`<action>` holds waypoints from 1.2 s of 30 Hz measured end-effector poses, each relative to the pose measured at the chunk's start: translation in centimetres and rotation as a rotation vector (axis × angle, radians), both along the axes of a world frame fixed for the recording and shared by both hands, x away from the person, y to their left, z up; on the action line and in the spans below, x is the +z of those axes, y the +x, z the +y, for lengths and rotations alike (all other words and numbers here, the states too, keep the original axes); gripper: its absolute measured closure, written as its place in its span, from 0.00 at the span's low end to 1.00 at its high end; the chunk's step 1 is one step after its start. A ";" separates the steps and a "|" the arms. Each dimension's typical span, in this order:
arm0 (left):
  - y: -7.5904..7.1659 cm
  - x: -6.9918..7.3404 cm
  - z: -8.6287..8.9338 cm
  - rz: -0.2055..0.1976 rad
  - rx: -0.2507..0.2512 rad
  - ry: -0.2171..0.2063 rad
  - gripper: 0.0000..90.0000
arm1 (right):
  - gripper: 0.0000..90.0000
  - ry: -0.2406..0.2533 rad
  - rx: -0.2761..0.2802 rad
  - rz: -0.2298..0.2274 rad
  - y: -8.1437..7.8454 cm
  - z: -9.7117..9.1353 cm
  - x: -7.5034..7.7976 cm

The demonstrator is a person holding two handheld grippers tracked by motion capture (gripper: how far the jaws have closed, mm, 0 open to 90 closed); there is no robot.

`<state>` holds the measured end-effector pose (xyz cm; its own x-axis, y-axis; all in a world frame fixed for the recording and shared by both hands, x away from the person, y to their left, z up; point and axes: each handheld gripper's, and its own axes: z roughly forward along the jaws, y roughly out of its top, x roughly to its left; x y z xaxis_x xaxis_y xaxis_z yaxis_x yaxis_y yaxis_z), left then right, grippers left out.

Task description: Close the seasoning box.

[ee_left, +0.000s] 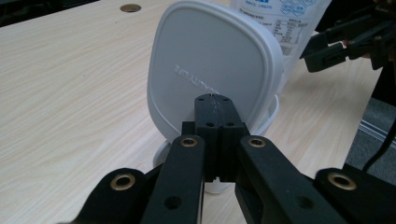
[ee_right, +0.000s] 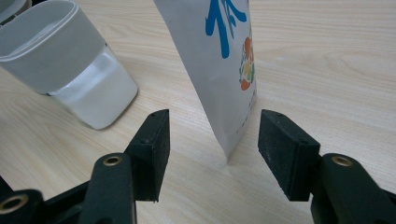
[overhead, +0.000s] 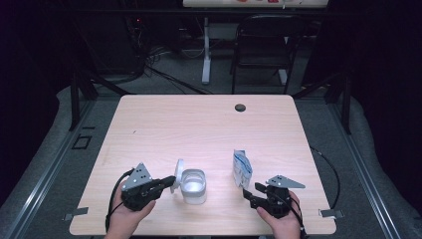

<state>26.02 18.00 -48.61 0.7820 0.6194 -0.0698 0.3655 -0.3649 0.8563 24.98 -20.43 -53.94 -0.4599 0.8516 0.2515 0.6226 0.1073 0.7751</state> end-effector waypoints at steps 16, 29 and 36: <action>0.0 -0.1 0.3 0.000 0.006 0.009 1.00 | 0.49 -0.002 0.001 -0.001 0.0 0.1 -0.1; 0.2 -0.2 1.2 0.002 0.031 -0.009 1.00 | 0.49 -0.002 0.002 -0.001 0.0 0.1 -0.1; 0.5 -0.2 2.4 0.011 0.067 -0.029 1.00 | 0.49 0.000 0.000 -0.002 0.0 0.0 -0.1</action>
